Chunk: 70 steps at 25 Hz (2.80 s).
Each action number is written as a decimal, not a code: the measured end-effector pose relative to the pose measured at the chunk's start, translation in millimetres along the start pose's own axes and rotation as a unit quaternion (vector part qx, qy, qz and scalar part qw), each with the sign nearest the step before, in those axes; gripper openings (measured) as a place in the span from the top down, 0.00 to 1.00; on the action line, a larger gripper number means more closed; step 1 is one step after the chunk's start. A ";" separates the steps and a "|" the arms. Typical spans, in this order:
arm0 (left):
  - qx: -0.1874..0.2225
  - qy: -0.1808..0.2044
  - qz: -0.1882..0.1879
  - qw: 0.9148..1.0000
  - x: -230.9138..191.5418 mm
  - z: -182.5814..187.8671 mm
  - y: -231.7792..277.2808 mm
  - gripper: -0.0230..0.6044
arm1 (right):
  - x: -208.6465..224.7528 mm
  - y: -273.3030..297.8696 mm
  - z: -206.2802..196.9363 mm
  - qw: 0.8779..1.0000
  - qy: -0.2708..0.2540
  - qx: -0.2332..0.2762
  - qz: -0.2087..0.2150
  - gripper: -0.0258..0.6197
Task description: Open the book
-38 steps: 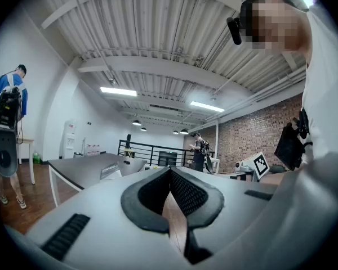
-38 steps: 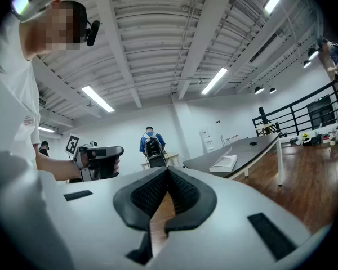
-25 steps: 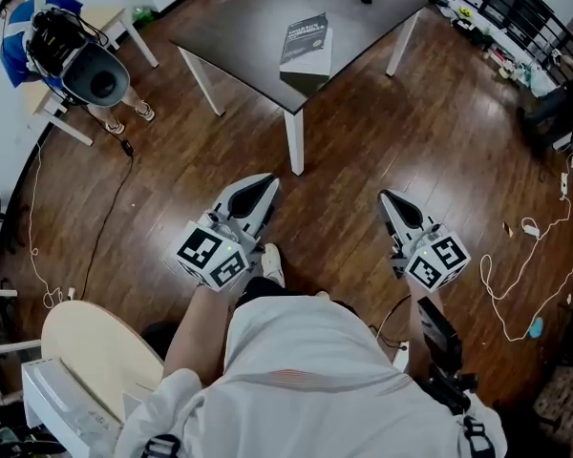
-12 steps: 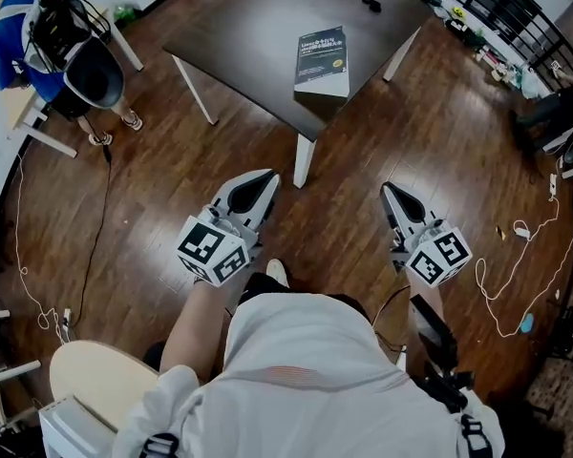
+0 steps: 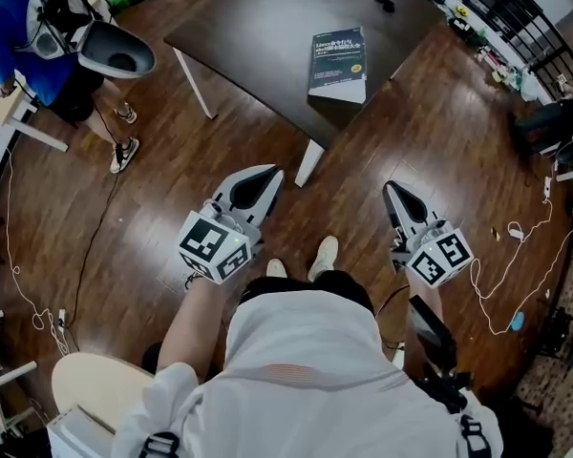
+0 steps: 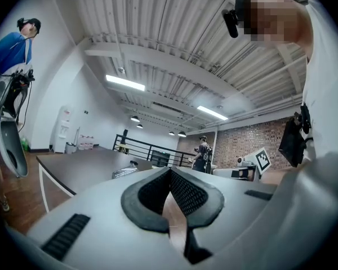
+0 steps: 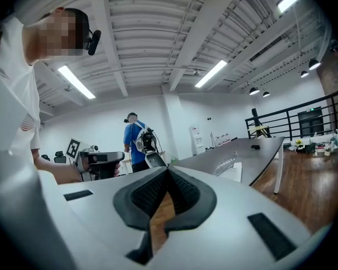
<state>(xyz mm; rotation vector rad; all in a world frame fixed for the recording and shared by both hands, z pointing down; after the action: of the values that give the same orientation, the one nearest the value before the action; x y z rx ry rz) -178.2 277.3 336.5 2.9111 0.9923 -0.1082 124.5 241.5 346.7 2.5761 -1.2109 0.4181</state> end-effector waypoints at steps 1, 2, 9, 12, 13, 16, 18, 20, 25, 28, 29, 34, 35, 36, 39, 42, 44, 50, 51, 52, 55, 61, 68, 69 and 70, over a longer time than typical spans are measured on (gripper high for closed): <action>-0.001 -0.002 0.000 1.000 -3.0 -1.2 2.6 0.95 | 2.7 4.5 0.4 1.000 0.001 -0.001 0.001 0.97; -0.001 -0.005 0.000 1.000 -5.5 -2.3 5.1 0.95 | 5.8 8.7 0.1 1.000 0.002 -0.002 0.003 0.97; 0.000 0.000 0.012 1.000 -25.7 1.0 33.8 0.95 | 40.0 39.9 10.1 1.000 0.006 0.003 0.023 0.97; -0.002 0.005 0.016 1.000 -34.9 3.8 61.1 0.95 | 66.0 51.4 22.4 1.000 0.005 0.007 0.029 0.97; -0.003 0.006 0.018 1.000 -37.9 5.0 72.1 0.95 | 76.3 54.8 27.1 0.999 0.006 0.009 0.031 0.97; -0.004 0.008 0.022 1.000 -43.6 9.5 105.2 0.95 | 108.2 61.5 39.6 0.999 0.008 0.011 0.034 0.97; -0.007 0.012 0.025 1.000 -45.1 13.4 127.4 0.95 | 130.5 65.0 49.5 0.999 0.011 0.014 0.038 0.97; -0.013 0.015 0.032 0.999 -46.7 17.3 151.6 0.95 | 155.7 69.1 61.1 0.999 0.015 0.018 0.044 0.97; -0.028 0.019 0.047 0.998 -46.9 22.5 212.3 0.95 | 216.7 81.8 80.2 0.997 0.029 0.012 0.068 0.97; -0.040 0.026 0.055 0.997 -44.9 23.6 235.9 0.95 | 236.1 89.8 82.8 0.995 0.037 0.003 0.089 0.97; -0.043 0.025 0.057 0.997 -44.9 23.5 242.8 0.95 | 241.6 92.1 83.1 0.995 0.039 0.001 0.094 0.97; -0.062 0.032 0.050 0.996 -46.4 22.9 266.7 0.95 | 263.2 99.7 83.1 0.994 0.056 0.000 0.098 0.97; -0.065 0.033 0.050 0.996 -49.6 24.6 269.8 0.95 | 266.1 102.9 83.6 0.993 0.058 0.001 0.099 0.97; -0.064 0.033 0.051 0.996 -53.2 26.4 272.6 0.95 | 268.6 106.4 84.5 0.993 0.059 0.002 0.099 0.97; -0.063 0.031 0.044 0.997 -63.2 28.1 277.9 0.95 | 270.3 112.7 87.1 0.994 0.060 0.007 0.092 0.97; -0.060 0.029 0.034 0.997 -79.4 25.8 281.9 0.95 | 268.3 119.8 90.6 0.995 0.052 0.009 0.080 0.97; -0.050 0.018 0.020 0.998 -92.3 24.0 285.8 0.95 | 268.4 123.7 93.5 0.997 0.048 0.007 0.065 0.97; -0.036 -0.012 -0.018 0.999 -147.6 25.4 295.0 0.95 | 262.2 146.1 102.2 0.999 0.042 0.010 0.009 0.97; -0.038 -0.010 -0.024 0.999 -156.9 23.8 294.9 0.95 | 259.5 152.0 102.8 0.999 0.043 0.012 0.000 0.97; -0.040 -0.007 -0.030 0.999 -165.5 22.5 293.9 0.95 | 256.3 158.0 102.3 0.999 0.045 0.012 -0.009 0.97; -0.043 -0.001 -0.048 0.998 -189.4 20.9 289.3 0.95 | 246.3 176.3 97.1 0.998 0.047 0.009 -0.029 0.97; -0.065 0.012 -0.076 0.995 -217.1 5.9 289.3 0.95 | 235.4 197.5 90.1 0.997 0.046 0.011 -0.053 0.97; -0.091 0.009 -0.110 0.990 -209.0 -15.8 311.7 0.95 | 252.3 197.2 83.7 0.997 0.061 0.006 -0.050 0.97; -0.097 0.010 -0.118 0.988 -207.8 -18.3 315.7 0.95 | 255.3 196.2 82.4 0.997 0.064 0.006 -0.049 0.97; -0.106 0.017 -0.123 0.986 -206.8 -21.1 320.8 0.95 | 258.2 195.0 81.5 0.997 0.065 0.006 -0.049 0.97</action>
<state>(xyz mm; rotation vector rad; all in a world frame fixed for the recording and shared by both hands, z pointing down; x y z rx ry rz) -144.4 -100.0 387.8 2.5976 1.2810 0.0345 142.2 -89.1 388.0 2.5603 -1.0359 0.5639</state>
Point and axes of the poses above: the fingertips, and each gripper's own axes: y forward along the fingers, x to its right, z out of its top, the point moved 8 cm from there along -y, backward along the fingers, and after that the axes turned 9 degrees about y, right-handed, at the moved point
